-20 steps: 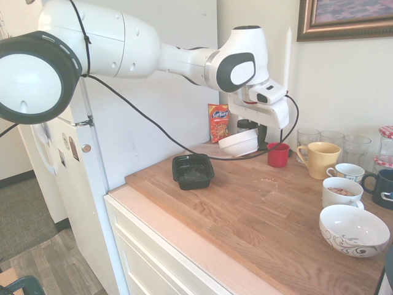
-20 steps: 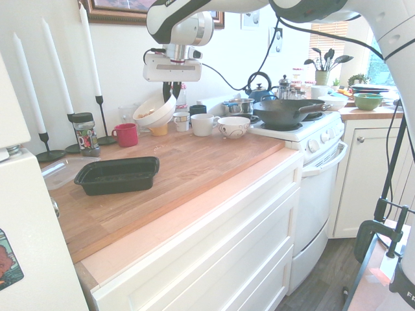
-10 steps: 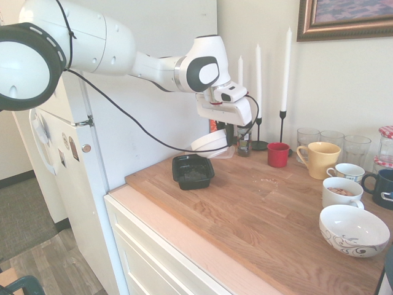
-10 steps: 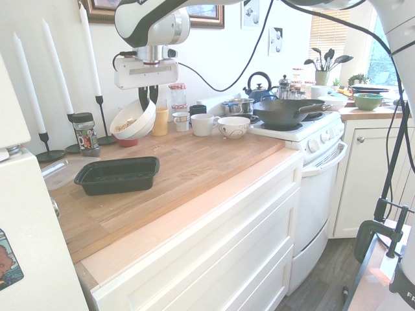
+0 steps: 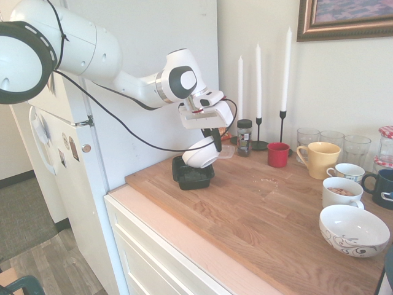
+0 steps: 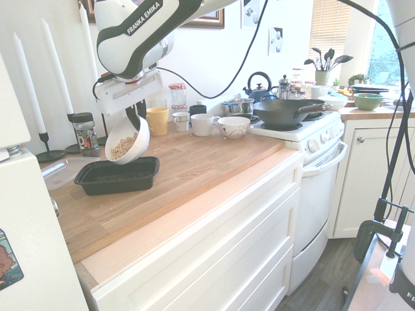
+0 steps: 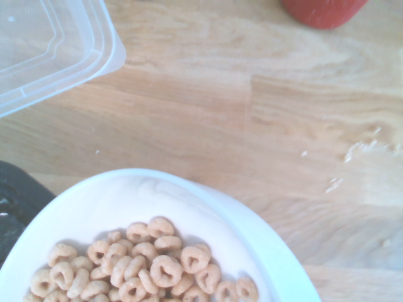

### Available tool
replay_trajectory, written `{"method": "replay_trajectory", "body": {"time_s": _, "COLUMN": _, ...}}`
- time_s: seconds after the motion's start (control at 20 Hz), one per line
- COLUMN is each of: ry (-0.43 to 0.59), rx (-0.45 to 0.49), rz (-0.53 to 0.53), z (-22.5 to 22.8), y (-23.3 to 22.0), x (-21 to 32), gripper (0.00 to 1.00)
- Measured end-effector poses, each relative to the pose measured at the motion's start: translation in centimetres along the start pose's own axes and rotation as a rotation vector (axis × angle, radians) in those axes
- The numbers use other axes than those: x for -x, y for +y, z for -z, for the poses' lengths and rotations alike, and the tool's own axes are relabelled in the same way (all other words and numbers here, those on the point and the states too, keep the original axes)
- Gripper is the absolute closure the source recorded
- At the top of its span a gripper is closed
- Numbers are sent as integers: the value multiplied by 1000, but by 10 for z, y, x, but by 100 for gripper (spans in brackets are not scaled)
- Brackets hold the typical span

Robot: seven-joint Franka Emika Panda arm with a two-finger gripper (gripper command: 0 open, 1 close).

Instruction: Put the cereal into the box

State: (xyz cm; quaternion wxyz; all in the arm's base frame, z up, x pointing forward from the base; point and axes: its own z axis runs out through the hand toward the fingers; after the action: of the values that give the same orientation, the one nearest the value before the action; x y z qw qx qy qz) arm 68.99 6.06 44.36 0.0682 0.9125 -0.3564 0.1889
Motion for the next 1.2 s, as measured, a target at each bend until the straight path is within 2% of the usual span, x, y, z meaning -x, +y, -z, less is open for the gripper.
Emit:
{"method": "replay_trajectory", "body": {"time_s": 0.25, "ry": 62, "rx": 36, "rz": 52, "z": 7, "y": -5, "x": 16, "gripper": 100}}
{"method": "replay_trajectory", "body": {"time_s": 0.6, "ry": 190, "rx": 154, "rz": 185, "z": 8, "y": -13, "x": 43, "gripper": 100}}
{"method": "replay_trajectory", "body": {"time_s": 1.2, "ry": 379, "rx": 253, "rz": 298, "z": 17, "y": -30, "x": 65, "gripper": 100}}
